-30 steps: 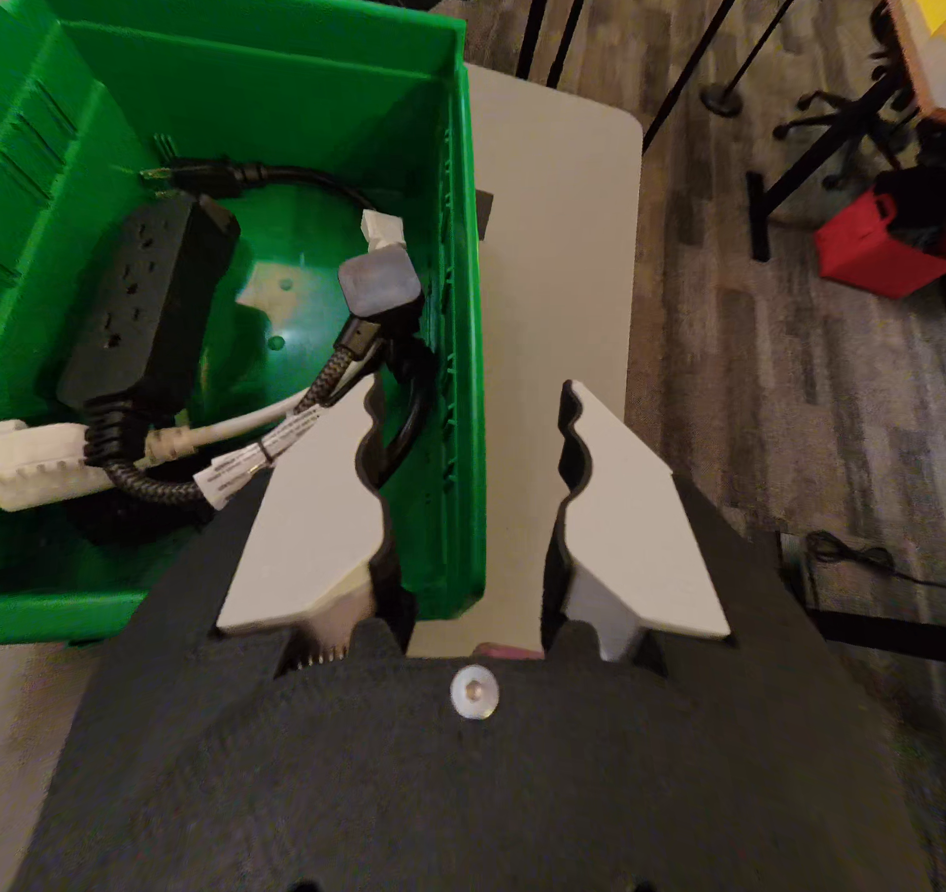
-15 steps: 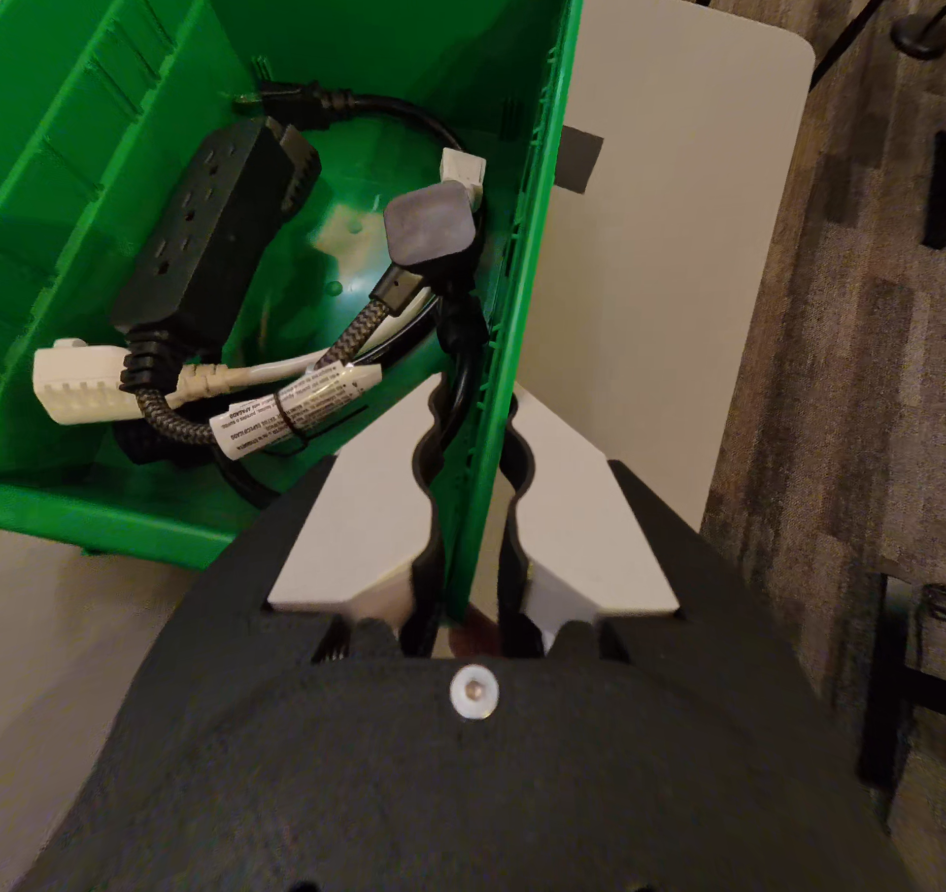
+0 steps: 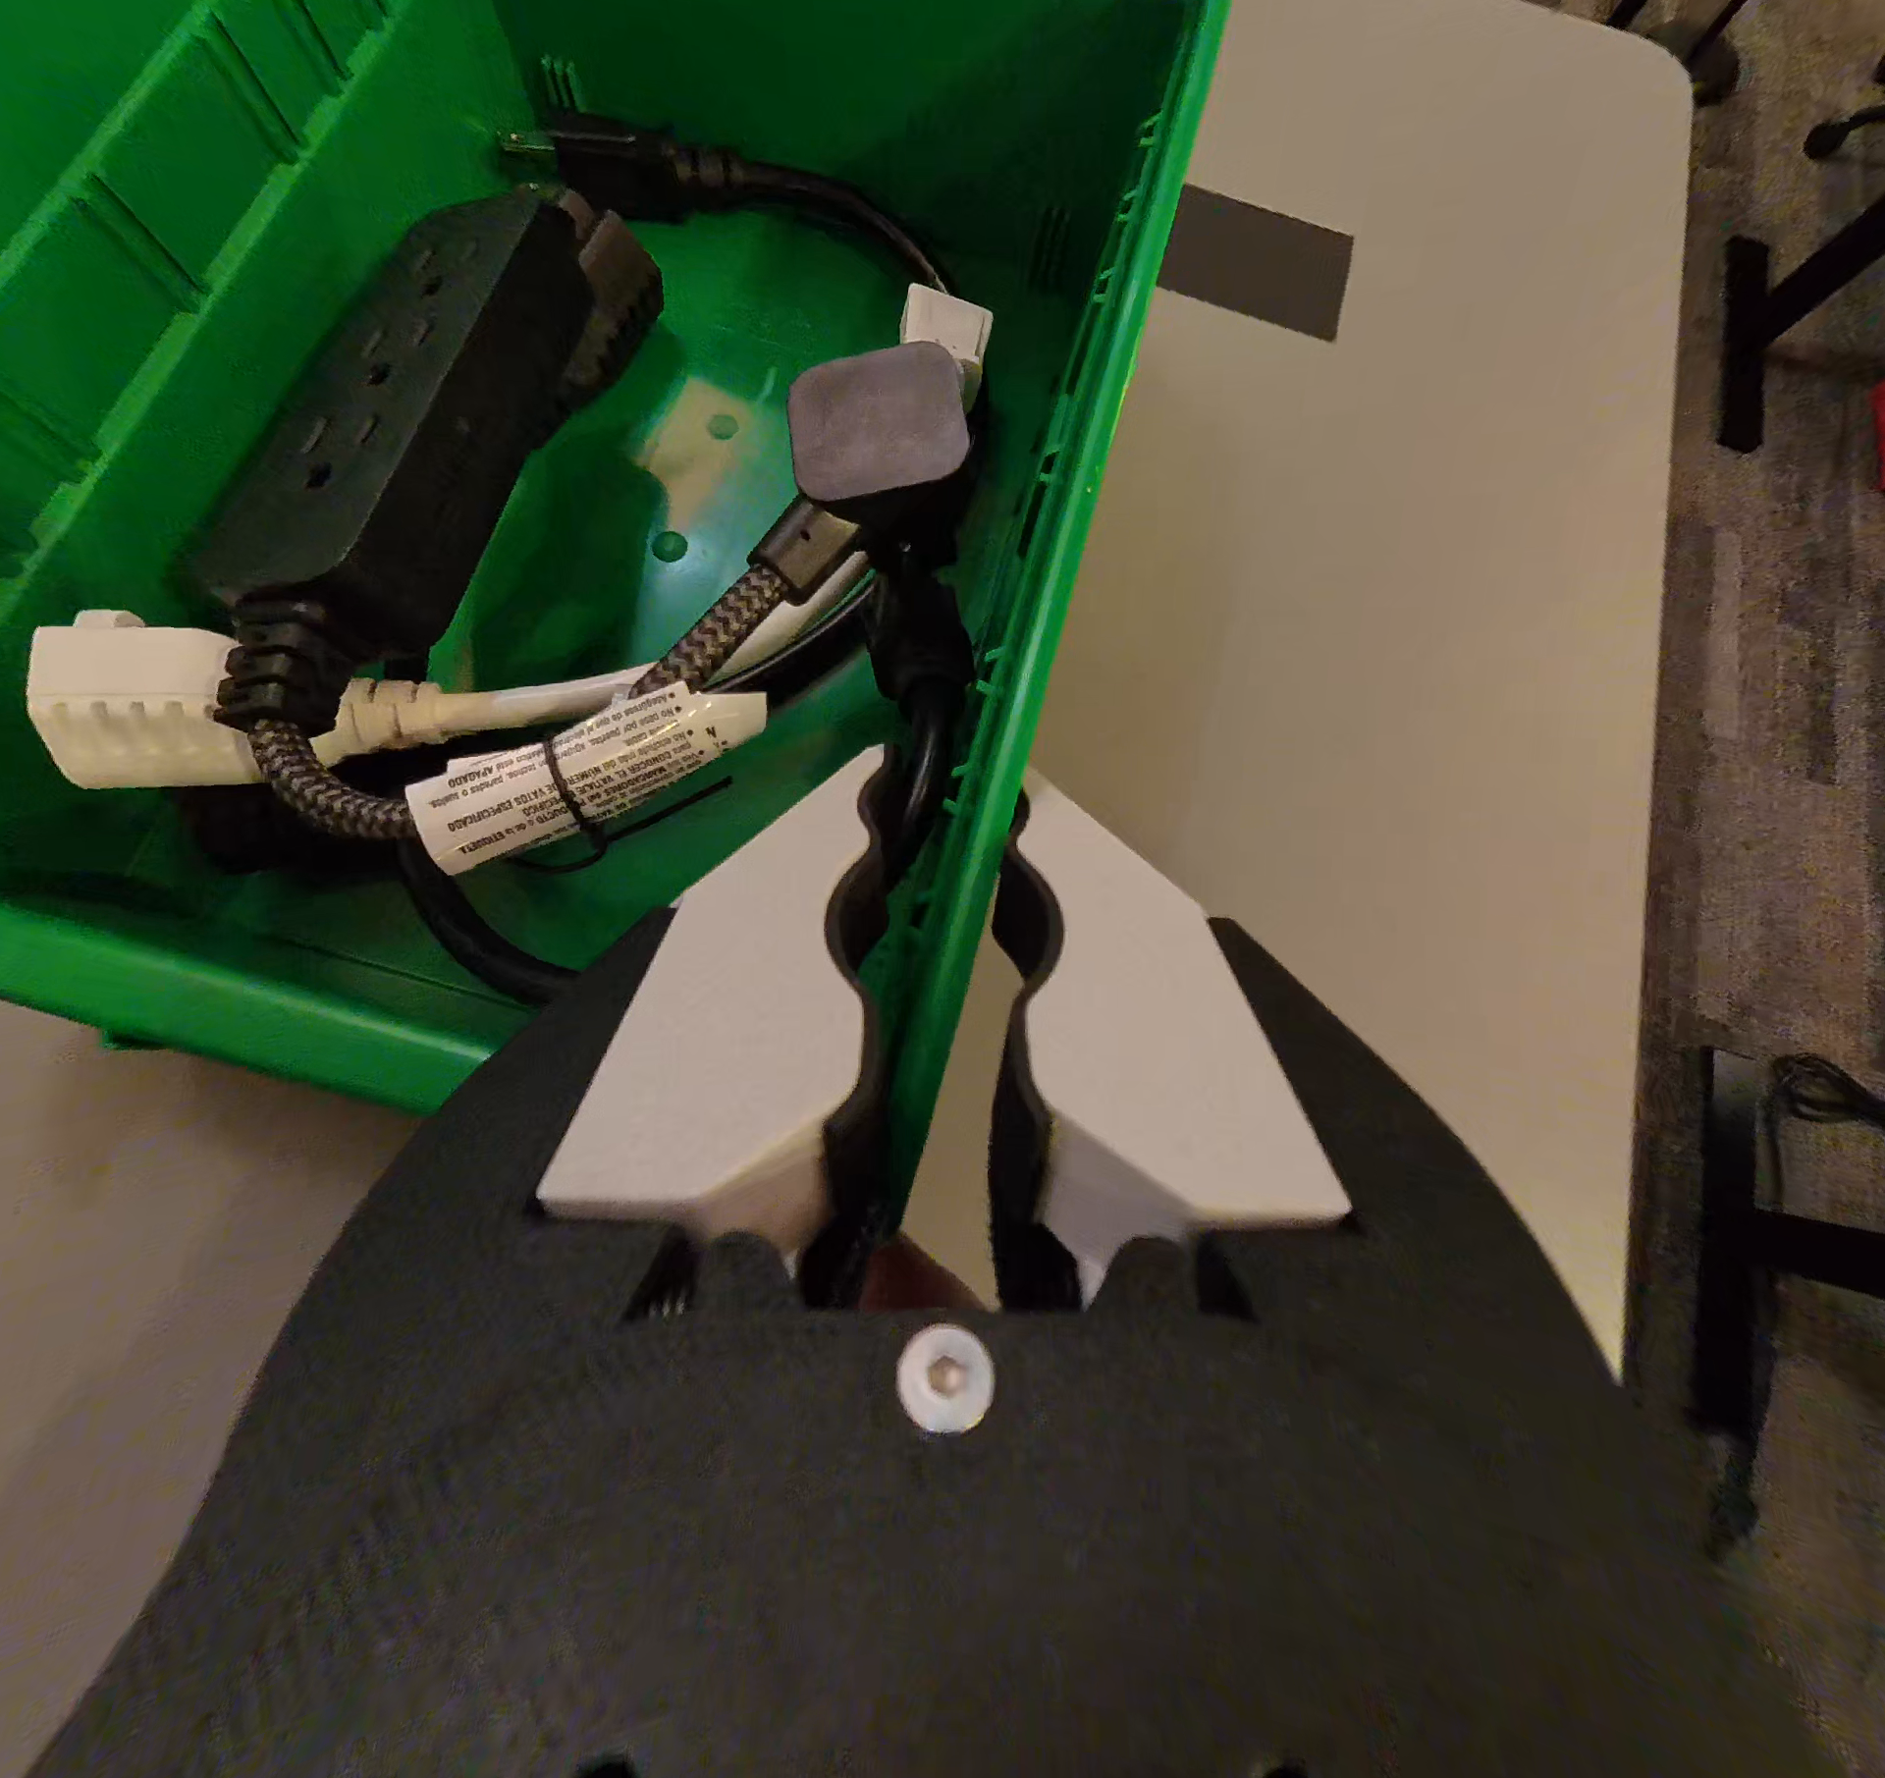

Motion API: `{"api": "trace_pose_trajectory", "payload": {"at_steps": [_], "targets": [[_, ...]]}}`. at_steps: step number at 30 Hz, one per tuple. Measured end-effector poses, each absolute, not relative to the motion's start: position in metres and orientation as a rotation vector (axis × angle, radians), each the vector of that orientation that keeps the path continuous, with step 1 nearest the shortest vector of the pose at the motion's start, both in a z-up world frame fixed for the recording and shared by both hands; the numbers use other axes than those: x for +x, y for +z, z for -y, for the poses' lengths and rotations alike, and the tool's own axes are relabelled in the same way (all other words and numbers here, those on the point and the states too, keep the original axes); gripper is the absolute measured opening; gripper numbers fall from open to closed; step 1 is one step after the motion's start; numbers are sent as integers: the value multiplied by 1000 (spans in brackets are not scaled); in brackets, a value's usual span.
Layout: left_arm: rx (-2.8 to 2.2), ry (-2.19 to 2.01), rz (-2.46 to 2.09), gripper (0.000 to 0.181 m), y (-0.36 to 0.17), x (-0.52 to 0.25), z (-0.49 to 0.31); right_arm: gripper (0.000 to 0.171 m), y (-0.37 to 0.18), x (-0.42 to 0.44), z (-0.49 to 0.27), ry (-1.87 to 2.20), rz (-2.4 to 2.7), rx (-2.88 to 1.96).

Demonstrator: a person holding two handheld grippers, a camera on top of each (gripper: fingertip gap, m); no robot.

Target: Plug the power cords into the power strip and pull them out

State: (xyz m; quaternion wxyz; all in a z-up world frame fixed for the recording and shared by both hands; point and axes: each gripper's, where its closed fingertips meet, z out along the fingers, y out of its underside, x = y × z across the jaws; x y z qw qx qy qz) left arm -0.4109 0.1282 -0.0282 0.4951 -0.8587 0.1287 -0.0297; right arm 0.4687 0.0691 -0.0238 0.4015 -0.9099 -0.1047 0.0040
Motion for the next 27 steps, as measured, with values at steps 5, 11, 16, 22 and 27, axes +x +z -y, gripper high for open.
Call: {"api": "trace_pose_trajectory", "payload": {"at_steps": [5, 11, 16, 22, 27], "targets": [[-1966, -217, -275, 4, -15, -396, -133, 12, -24, 421, -53, 23, 255, -2307], [-1936, -272, -381, 4, -11, -377, -128, 12, -24, 363, -36, 49, 299, -2317], [-1884, -300, -366, 4, -5, -378, -126, 13, -24, 315, -29, 45, 349, -2322], [-1794, -324, -369, 4, 19, -391, -114, 13, -24, 257, -23, 90, 381, -2312], [-1733, -320, -356, 3, 38, -406, -94, 16, -24, 203, -20, 116, 371, -2269]]}}
